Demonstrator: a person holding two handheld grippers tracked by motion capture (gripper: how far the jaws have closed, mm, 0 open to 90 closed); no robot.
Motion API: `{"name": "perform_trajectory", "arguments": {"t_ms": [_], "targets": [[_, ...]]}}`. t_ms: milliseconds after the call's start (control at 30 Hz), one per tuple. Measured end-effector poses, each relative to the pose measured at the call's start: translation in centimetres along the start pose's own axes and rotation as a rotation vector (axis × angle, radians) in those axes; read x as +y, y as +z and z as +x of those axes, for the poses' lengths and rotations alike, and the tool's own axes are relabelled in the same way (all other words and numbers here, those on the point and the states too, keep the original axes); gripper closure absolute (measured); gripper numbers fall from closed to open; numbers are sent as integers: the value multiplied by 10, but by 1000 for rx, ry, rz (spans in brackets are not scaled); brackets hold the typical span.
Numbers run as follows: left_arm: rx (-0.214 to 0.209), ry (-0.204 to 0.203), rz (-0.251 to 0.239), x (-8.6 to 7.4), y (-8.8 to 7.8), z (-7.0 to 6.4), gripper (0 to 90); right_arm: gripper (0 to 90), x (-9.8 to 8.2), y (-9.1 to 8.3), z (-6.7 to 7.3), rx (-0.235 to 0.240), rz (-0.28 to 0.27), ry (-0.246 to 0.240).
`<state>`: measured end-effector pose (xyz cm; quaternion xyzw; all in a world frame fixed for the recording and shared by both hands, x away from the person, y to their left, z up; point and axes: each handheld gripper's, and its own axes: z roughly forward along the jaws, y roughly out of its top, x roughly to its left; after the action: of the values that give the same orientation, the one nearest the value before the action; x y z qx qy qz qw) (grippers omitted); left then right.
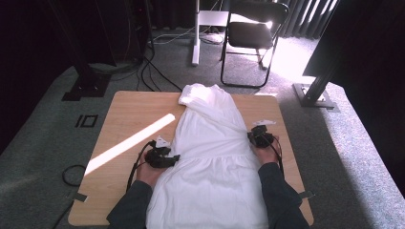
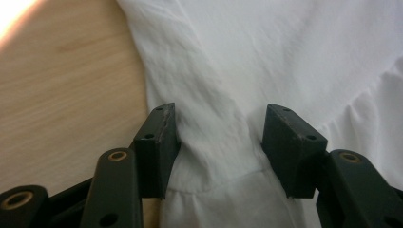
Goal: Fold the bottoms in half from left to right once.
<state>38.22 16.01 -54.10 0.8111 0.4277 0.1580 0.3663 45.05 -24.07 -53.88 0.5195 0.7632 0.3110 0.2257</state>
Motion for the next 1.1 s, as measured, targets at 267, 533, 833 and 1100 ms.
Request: {"name": "perform_trajectory", "arguments": {"t_ms": [267,533,833,1100], "targets": [[42,-22,-33,54,18,14,390,833,-8,9,-6,23,12,51],[27,-73,42,53,62,19,779,868,-11,8,-5,30,-8,43],[-13,4,43,9,17,3,835,884,-37,-20,20,60,13,-15],[-37,75,22,-49,-35,-31,817,881,-93,-74,52,166,24,-38]]}}
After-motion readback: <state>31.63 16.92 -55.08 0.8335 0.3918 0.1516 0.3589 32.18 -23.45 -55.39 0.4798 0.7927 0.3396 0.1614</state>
